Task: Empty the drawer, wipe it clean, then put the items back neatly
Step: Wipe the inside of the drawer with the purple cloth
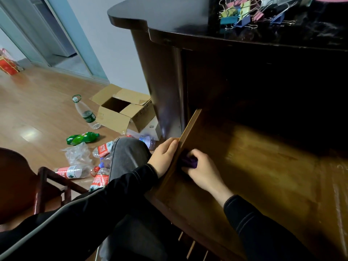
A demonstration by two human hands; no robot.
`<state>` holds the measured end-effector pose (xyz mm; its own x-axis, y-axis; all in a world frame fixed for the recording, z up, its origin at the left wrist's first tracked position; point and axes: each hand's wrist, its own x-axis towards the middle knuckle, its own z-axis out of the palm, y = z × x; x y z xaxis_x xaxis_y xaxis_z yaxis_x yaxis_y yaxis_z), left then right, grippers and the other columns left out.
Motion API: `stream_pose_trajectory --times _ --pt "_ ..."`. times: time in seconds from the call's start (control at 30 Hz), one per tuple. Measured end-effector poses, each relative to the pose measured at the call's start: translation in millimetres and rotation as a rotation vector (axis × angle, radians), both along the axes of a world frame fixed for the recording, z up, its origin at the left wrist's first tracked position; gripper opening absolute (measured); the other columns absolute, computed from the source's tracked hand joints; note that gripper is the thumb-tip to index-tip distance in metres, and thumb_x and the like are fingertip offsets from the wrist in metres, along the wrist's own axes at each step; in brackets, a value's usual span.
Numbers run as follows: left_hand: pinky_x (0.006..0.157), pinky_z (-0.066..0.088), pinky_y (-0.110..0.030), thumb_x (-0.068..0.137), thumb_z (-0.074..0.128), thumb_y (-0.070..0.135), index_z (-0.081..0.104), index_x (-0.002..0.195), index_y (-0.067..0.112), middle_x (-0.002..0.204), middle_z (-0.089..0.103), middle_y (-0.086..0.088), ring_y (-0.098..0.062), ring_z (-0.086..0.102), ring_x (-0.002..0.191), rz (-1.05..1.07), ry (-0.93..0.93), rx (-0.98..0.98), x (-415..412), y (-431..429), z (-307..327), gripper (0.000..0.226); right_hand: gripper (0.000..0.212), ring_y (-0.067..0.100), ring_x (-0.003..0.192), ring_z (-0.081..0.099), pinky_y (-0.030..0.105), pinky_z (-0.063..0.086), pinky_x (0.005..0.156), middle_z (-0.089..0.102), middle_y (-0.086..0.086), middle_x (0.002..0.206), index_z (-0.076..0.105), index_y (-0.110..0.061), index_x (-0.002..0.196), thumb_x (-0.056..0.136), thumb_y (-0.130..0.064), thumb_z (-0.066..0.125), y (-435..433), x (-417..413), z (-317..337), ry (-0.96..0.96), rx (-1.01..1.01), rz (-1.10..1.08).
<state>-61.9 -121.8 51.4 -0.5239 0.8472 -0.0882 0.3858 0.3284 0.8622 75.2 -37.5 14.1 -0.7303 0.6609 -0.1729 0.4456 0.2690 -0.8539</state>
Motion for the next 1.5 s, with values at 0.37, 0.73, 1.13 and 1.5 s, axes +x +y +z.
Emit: stream_pose_trajectory --times 0.37,0.73,1.13,1.5 --pt "0.102 0.044 -0.034 0.108 0.036 0.03 0.062 0.12 0.016 0.11 0.067 -0.003 -0.015 0.062 0.106 -0.003 -0.018 -0.001 -2 2 -4 0.033 0.027 0.011 0.09 0.066 0.036 0.059 0.074 0.068 -0.016 0.096 0.065 -0.033 0.101 0.078 -0.034 0.08 -1 1 4 0.025 0.052 -0.014" --pt "0.101 0.045 -0.036 0.108 0.037 0.029 0.063 0.119 0.013 0.109 0.068 -0.006 -0.019 0.062 0.106 -0.011 -0.023 0.03 -4 1 -8 0.032 0.027 0.007 0.082 0.065 0.035 0.057 0.068 0.068 -0.019 0.089 0.063 -0.037 0.095 0.073 -0.04 0.078 -4 4 9 0.001 0.064 0.013" --pt "0.103 0.045 -0.041 0.108 0.037 0.03 0.062 0.119 0.012 0.109 0.067 -0.006 -0.02 0.062 0.106 0.001 -0.037 0.026 -3 1 -7 0.032 0.024 0.005 0.082 0.063 0.036 0.059 0.068 0.064 -0.022 0.087 0.06 -0.043 0.086 0.071 -0.043 0.079 -3 6 13 0.017 0.078 0.041" --pt "0.097 0.044 -0.034 0.108 0.039 0.027 0.063 0.114 0.009 0.103 0.067 -0.006 -0.015 0.061 0.097 0.0 -0.044 0.048 -3 1 -7 0.031 0.024 0.005 0.077 0.063 0.034 0.057 0.064 0.066 -0.021 0.081 0.064 -0.041 0.089 0.069 -0.046 0.076 -5 7 25 0.011 0.104 0.047"
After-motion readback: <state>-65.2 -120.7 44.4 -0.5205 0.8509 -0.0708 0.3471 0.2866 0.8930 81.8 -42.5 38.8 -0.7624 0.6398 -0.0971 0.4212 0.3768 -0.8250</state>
